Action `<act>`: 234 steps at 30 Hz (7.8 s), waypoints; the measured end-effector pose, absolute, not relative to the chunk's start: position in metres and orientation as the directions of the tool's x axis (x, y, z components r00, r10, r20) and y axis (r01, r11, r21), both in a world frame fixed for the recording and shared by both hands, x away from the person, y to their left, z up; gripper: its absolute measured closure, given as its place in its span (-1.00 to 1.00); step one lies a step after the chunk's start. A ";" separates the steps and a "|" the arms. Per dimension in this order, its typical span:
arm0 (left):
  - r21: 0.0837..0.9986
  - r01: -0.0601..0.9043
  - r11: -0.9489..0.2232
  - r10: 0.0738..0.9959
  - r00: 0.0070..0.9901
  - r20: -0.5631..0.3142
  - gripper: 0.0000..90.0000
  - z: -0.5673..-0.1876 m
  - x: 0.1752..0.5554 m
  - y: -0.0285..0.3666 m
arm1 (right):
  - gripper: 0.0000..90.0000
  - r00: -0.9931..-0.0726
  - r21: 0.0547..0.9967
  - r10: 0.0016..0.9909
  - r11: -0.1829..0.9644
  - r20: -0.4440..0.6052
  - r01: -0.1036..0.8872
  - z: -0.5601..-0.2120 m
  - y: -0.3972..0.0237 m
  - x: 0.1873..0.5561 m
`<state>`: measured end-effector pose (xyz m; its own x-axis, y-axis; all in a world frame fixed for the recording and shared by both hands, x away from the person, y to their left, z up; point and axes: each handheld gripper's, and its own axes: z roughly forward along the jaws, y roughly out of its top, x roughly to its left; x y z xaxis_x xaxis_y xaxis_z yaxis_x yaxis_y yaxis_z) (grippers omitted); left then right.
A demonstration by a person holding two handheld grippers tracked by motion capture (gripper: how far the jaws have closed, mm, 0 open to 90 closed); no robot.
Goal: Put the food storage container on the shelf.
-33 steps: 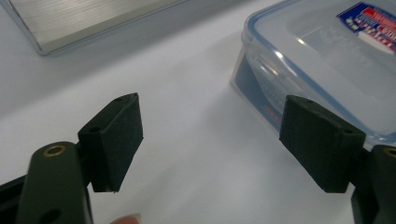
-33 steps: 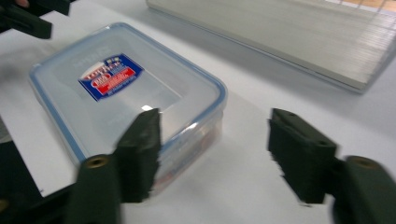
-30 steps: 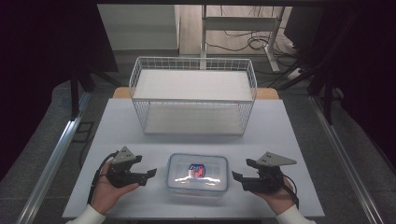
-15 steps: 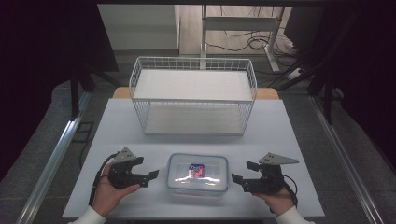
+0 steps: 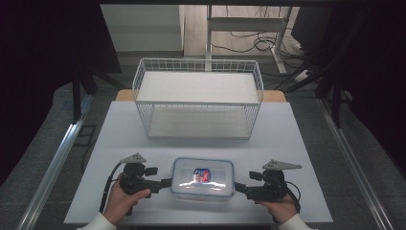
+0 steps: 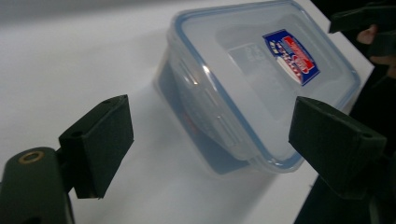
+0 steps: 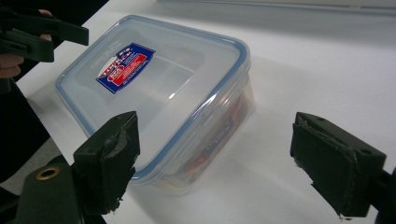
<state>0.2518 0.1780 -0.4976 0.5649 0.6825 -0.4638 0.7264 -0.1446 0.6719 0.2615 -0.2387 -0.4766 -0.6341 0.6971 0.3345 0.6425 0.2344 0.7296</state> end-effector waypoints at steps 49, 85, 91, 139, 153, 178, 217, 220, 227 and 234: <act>0.463 0.885 -0.056 0.466 0.433 -0.772 -0.36 -0.535 0.276 0.167 | -0.66 -0.459 0.500 0.579 0.099 0.674 0.860 -0.514 -0.211 0.287; 0.479 0.877 -0.022 0.472 0.432 -0.769 0.05 -0.523 0.269 0.179 | 0.14 -0.403 0.481 0.558 0.008 0.725 0.877 -0.501 -0.226 0.277; 0.497 0.868 -0.024 0.490 0.443 -0.751 0.08 -0.518 0.269 0.177 | 0.17 -0.405 0.493 0.566 -0.003 0.718 0.870 -0.498 -0.226 0.279; 0.594 0.804 0.033 0.503 0.500 -0.705 0.16 -0.488 0.369 0.199 | 0.19 -0.504 0.601 0.557 0.009 0.660 0.799 -0.463 -0.205 0.391; 0.566 0.823 0.046 0.524 0.462 -0.715 0.16 -0.512 0.398 0.195 | 0.16 -0.456 0.573 0.565 -0.037 0.687 0.819 -0.490 -0.205 0.427; 0.498 0.850 0.172 0.510 0.355 -0.783 0.04 -0.529 0.410 0.192 | -0.01 -0.358 0.570 0.673 -0.117 0.648 0.813 -0.496 -0.192 0.431; 0.744 0.640 -0.193 0.672 0.639 -0.376 -0.43 -0.500 0.258 0.180 | 0.97 -0.783 0.731 0.620 0.553 -0.042 0.399 -0.505 -0.131 0.323; 0.745 0.639 -0.190 0.662 0.644 -0.383 -0.43 -0.500 0.257 0.178 | 0.97 -0.782 0.725 0.623 0.554 -0.036 0.408 -0.510 -0.119 0.333; 0.744 0.642 -0.187 0.668 0.639 -0.383 -0.43 -0.501 0.258 0.179 | 0.97 -0.779 0.705 0.623 0.584 -0.072 0.402 -0.519 -0.098 0.348; 0.750 0.638 -0.178 0.670 0.636 -0.383 -0.43 -0.499 0.256 0.182 | 0.97 -0.759 0.698 0.645 0.583 -0.086 0.416 -0.526 -0.093 0.357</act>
<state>0.2561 0.1819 -0.4992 0.6365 0.6697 -0.3827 0.6376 -0.1776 0.7496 0.3574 -0.0931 -0.5260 -0.7595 0.6449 -0.0856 0.4162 0.5827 0.6980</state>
